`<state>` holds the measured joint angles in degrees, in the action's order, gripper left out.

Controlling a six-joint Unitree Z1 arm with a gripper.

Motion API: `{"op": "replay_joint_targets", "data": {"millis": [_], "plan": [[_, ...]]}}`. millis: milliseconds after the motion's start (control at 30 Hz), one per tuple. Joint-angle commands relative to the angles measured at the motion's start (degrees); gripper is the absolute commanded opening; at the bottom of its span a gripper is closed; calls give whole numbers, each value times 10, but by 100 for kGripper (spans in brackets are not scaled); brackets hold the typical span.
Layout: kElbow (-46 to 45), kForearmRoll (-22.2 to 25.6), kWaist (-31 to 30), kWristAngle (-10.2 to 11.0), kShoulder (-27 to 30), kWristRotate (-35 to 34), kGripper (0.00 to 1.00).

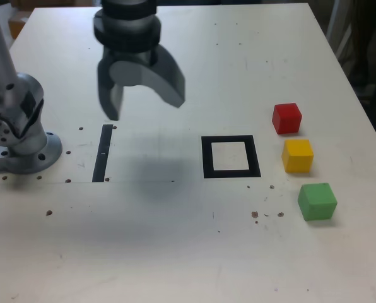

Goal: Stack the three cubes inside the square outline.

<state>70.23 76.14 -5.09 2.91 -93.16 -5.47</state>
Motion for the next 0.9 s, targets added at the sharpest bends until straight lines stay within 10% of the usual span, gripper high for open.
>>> {"op": "replay_joint_targets", "data": {"millis": [0, 867], "plan": [[42, 18, 4, 2, -29, 0, 99], [391, 114, 85, 23, -253, 102, 99]]}}
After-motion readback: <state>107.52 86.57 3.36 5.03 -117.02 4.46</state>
